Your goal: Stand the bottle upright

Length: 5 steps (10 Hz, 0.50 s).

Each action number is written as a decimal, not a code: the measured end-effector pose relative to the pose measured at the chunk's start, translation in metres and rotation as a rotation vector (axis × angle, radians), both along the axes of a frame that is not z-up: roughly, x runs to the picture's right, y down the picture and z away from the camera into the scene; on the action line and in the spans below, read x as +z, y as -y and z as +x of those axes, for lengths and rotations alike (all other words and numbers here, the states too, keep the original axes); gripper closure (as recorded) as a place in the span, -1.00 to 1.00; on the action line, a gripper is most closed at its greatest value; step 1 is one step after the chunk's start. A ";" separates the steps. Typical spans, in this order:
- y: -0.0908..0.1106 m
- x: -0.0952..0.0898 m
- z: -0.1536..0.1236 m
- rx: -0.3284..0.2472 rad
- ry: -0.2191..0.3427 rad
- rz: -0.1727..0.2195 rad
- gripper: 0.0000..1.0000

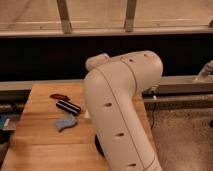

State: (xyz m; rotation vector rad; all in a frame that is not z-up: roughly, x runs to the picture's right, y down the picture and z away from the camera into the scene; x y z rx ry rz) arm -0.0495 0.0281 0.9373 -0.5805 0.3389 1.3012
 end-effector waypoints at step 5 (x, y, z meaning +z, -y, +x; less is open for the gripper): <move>-0.012 0.008 0.001 0.041 -0.012 -0.036 -0.28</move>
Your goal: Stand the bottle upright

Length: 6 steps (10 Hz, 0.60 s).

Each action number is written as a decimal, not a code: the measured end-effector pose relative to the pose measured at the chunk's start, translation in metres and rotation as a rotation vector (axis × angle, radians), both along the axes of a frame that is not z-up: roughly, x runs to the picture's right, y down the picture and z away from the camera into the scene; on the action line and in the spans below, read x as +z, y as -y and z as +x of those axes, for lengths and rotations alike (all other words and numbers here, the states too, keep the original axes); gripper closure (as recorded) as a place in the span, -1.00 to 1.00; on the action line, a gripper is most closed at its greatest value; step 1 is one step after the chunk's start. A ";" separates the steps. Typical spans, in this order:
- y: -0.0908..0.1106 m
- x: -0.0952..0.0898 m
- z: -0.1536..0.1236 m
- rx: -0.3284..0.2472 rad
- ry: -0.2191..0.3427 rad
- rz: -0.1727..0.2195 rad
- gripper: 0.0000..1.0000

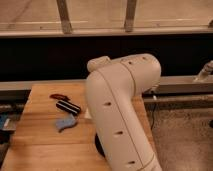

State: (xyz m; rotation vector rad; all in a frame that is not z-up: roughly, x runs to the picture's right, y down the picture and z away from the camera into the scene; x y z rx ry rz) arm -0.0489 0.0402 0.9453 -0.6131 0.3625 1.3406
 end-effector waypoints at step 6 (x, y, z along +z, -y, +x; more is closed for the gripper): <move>-0.013 0.003 -0.015 0.007 -0.010 -0.033 -0.28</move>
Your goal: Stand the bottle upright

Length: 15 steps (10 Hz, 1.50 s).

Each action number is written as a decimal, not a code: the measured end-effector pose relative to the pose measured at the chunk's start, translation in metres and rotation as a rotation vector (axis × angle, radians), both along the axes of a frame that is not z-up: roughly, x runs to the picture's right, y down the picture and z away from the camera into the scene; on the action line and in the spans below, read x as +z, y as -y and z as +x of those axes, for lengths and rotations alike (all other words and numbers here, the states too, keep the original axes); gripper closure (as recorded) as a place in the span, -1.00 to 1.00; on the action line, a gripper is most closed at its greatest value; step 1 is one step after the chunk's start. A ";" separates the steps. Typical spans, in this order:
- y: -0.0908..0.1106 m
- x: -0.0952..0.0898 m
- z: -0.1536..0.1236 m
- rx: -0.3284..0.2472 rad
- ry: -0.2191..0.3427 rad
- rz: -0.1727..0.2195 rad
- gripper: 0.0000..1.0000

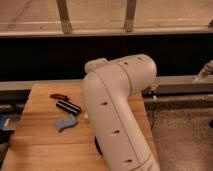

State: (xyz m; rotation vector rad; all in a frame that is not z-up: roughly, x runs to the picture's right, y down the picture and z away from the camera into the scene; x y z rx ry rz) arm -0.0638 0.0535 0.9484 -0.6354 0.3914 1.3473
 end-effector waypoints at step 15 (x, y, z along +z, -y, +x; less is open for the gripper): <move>-0.007 0.006 -0.007 -0.061 -0.008 -0.067 0.86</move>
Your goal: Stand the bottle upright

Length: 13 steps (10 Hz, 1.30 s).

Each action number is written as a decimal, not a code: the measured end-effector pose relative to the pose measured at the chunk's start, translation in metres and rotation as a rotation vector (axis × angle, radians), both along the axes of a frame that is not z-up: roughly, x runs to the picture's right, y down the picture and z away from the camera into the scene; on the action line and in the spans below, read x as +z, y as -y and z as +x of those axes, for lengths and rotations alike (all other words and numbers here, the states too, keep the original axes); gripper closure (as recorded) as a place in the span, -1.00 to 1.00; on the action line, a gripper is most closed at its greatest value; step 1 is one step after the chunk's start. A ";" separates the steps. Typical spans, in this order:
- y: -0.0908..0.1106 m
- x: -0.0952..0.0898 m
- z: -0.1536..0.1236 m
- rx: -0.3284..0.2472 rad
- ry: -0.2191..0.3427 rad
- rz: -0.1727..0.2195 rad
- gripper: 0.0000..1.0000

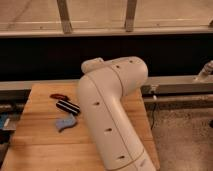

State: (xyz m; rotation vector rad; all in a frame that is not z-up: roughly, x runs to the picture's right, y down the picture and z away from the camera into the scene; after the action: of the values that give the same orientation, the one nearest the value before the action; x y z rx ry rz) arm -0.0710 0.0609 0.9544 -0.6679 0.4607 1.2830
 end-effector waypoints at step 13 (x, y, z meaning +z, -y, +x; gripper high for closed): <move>0.141 -0.061 0.022 0.078 0.087 0.326 1.00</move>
State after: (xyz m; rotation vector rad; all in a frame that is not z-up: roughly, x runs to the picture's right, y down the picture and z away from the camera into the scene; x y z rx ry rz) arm -0.0489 -0.0798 0.8934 -0.4671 0.1493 1.3587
